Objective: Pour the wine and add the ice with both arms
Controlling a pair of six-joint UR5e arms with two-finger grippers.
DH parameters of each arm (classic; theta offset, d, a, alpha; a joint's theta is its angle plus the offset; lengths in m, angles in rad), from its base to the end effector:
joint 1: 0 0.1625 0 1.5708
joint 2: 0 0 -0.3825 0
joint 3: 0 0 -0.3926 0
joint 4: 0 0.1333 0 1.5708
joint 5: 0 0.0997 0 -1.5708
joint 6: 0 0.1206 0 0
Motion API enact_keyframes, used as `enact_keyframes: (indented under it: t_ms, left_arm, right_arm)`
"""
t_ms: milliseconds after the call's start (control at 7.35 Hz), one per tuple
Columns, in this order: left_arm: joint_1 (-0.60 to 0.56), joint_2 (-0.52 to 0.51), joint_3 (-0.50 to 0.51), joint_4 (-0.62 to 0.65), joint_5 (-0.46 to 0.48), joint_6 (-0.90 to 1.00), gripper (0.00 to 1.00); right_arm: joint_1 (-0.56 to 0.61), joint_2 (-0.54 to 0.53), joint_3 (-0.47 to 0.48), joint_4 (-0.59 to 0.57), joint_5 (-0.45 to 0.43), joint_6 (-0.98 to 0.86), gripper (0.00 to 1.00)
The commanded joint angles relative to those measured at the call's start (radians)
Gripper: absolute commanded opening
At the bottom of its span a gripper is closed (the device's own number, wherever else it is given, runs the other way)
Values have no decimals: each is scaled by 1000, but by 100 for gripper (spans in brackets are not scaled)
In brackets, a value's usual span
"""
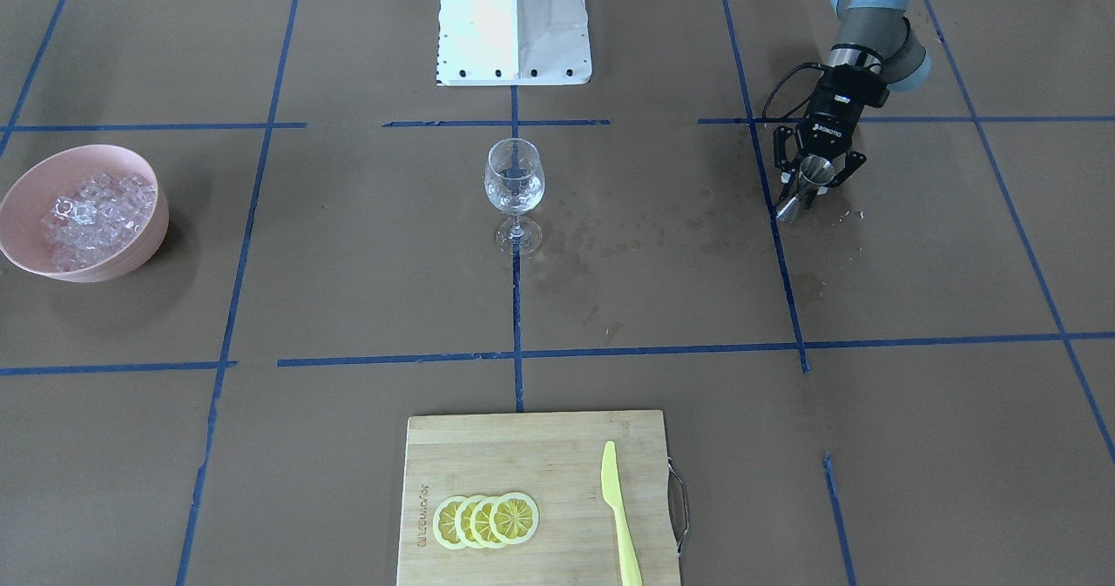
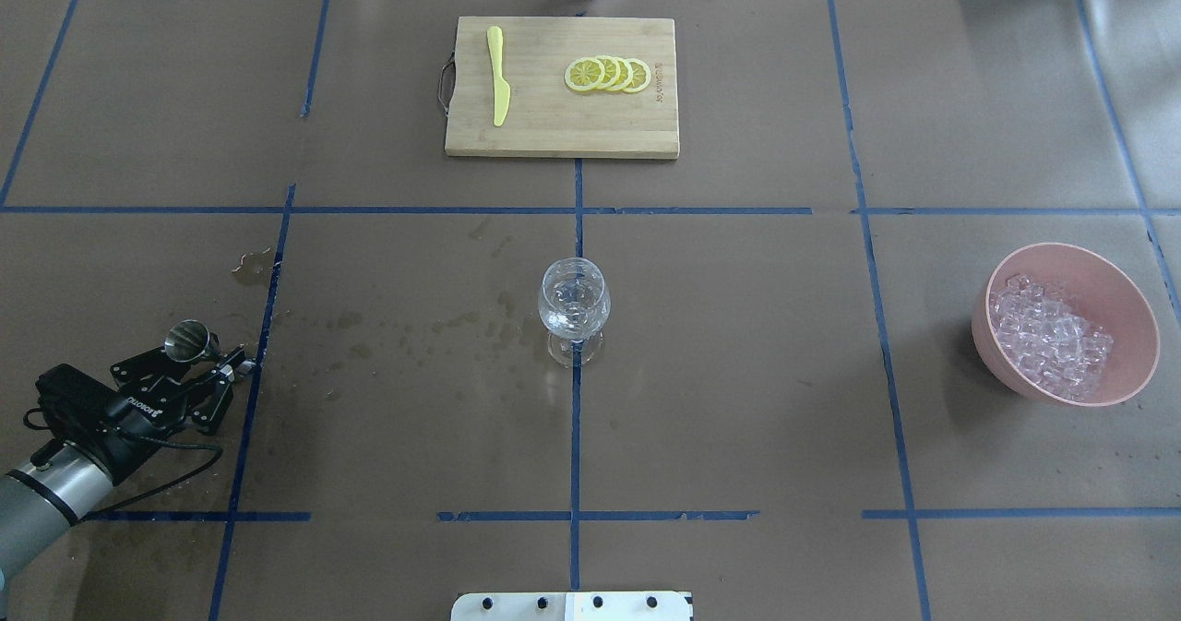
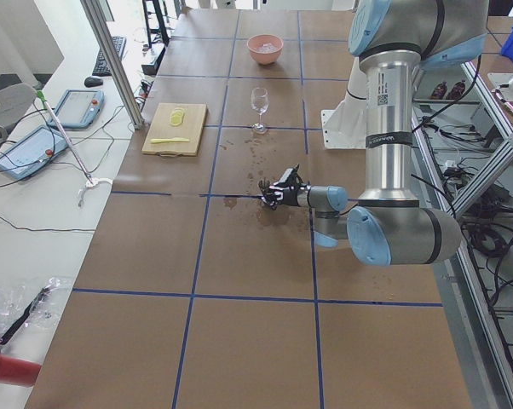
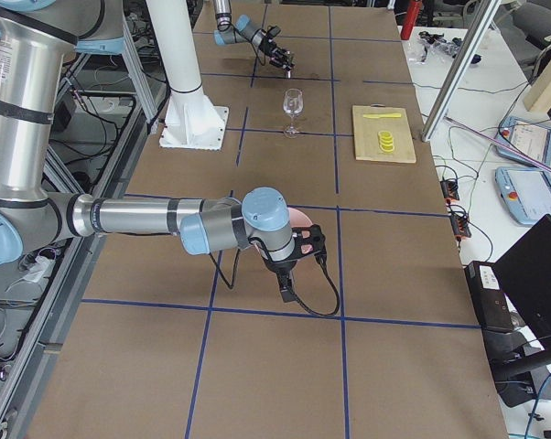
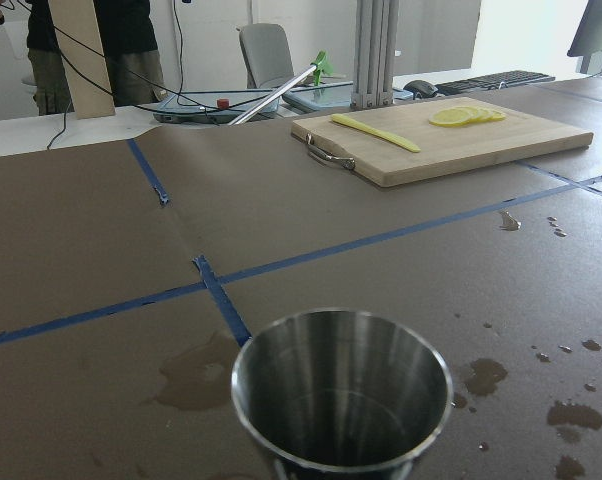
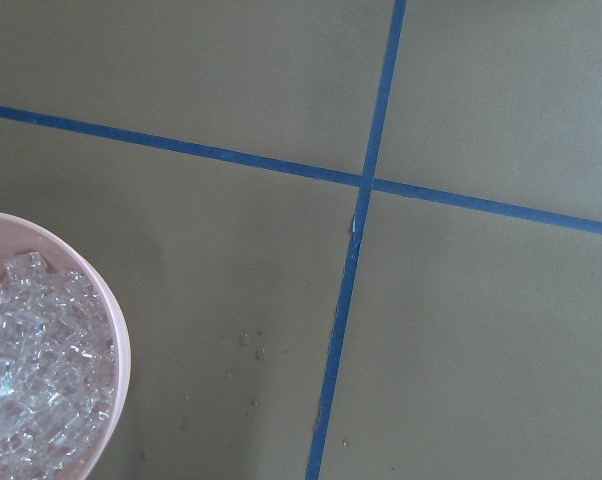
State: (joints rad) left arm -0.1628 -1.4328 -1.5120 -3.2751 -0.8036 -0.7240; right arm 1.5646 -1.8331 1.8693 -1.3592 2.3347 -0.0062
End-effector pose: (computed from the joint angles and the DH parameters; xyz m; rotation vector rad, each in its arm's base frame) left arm 0.3846 -0.2831 0.5241 1.2051 0.9351 -0.0321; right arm 0.0473 -0.4115 0.5777 0.2356 -0.7600 -0.1064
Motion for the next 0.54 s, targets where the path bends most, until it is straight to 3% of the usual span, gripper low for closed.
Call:
enact_keyframes:
  t_ms: [0,136,408]
  left_arm:
    - [-1,0,-5,-3,3,-2,93]
    - [-4,5,-8,-12,24,0,99]
    - [-7,12,-28,-21,78,0,100]
  right_arm:
    - [2,0,1,0,0,2,100]
    - [3,0,7,0,0,2,100]
    - [5,0,7,0,0,2,100]
